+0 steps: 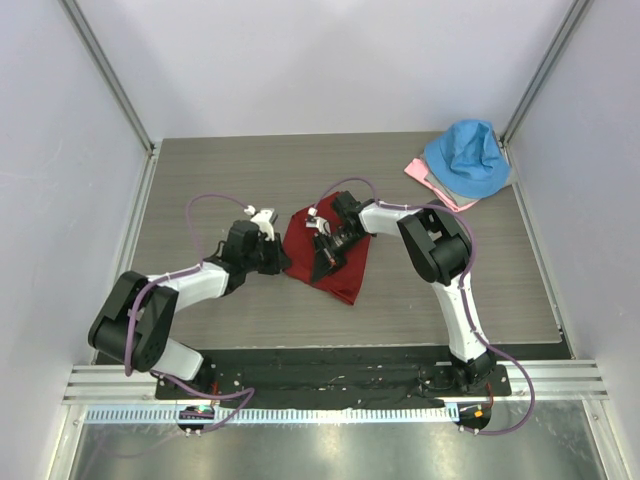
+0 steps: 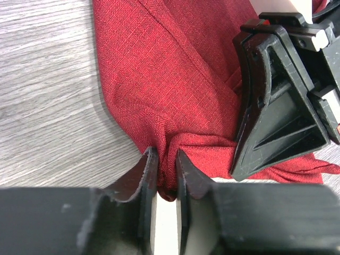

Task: Fold the napkin, place the utensils inside, and roll it up
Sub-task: Roll the napkin with the utensil

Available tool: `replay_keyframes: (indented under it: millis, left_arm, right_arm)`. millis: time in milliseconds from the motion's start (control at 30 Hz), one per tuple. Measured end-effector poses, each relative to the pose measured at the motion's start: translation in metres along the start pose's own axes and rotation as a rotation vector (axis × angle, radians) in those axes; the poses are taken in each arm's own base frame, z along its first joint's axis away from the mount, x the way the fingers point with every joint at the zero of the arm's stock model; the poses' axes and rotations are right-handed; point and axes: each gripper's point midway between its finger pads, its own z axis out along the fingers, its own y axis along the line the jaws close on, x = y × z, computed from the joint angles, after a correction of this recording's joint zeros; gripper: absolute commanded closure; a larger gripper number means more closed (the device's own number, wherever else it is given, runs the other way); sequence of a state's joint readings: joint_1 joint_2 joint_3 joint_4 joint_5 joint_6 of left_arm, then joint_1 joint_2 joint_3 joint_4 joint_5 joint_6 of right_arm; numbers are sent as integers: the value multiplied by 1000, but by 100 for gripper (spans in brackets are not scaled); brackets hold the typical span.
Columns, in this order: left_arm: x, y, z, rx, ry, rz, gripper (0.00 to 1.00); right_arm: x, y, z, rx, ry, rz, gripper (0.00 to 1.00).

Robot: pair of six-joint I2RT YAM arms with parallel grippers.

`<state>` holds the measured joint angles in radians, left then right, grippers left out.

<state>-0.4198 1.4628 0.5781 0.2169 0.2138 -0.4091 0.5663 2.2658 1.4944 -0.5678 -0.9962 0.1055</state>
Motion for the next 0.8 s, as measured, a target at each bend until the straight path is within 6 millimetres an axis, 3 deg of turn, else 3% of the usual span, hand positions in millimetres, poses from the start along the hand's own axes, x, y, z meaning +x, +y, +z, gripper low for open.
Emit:
replay_keyframes:
  millis: [100,200,233,333,467,667,800]
  left_arm:
    - [0,0,0,-4,10,-3,100]
    - [0,0,0,-9,21,-5,100]
    - [0,0,0,-13,28,-7,100]
    - [-2,1,-1,-28,41,-11,100]
    - [-2,4,-2,-57,65,-17,100]
    - [1,7,-2,-90,126,-33,100]
    - [4,9,0,-109,176,-48,100]
  right_arm:
    - [0,0,0,3,-1,4,95]
    - [-1,0,-1,19,-7,3,83]
    - [-3,0,-2,34,-13,-4,72]
    - [-8,3,-10,90,-53,-38,63]
    - [-13,10,-33,216,-153,-130,49]
    - [-18,41,-87,425,-403,-378,39]
    - [-10,49,-87,550,-457,-513,33]
